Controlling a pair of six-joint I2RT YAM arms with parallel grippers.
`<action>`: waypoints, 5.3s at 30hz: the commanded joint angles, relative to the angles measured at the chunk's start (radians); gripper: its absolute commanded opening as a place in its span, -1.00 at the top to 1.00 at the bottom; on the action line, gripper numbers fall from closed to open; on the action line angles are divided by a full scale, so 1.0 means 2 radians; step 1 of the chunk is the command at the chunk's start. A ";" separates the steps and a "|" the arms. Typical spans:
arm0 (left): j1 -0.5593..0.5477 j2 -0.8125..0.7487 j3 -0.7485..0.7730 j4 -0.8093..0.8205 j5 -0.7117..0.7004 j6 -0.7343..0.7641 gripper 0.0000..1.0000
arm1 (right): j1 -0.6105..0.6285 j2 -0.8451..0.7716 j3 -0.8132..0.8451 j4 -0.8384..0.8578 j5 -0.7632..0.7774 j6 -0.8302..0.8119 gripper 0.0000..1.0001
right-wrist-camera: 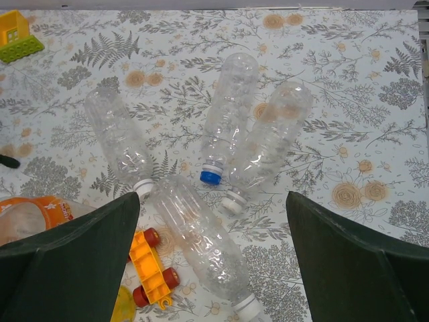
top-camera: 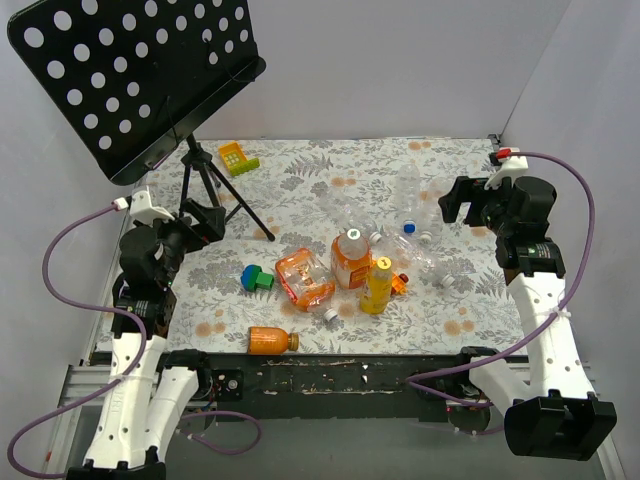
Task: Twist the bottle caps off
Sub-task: Pick up the plastic bottle from the corner of the board.
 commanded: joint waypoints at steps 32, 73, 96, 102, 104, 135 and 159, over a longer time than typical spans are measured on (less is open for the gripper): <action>-0.082 0.027 0.034 -0.258 0.204 -0.035 -0.96 | 0.008 -0.070 -0.029 -0.043 -0.173 -0.217 -0.96; -0.280 0.093 0.113 -0.221 0.090 0.200 -0.96 | 0.006 -0.071 -0.056 -0.089 -0.257 -0.265 -0.97; -0.297 0.072 0.084 -0.364 0.063 0.408 -0.96 | 0.006 -0.068 -0.075 -0.080 -0.287 -0.274 -0.96; -0.299 0.067 0.068 -0.383 0.086 0.448 -0.96 | 0.006 -0.063 -0.081 -0.079 -0.303 -0.280 -0.97; -0.301 0.061 0.059 -0.388 0.101 0.474 -0.96 | 0.006 -0.064 -0.085 -0.079 -0.309 -0.286 -0.97; -0.386 0.139 -0.057 -0.292 0.149 0.566 -0.89 | 0.006 -0.062 -0.123 -0.060 -0.339 -0.303 -0.96; -0.451 0.175 -0.113 -0.202 0.030 0.511 -0.14 | 0.006 -0.072 -0.113 -0.079 -0.339 -0.307 -0.97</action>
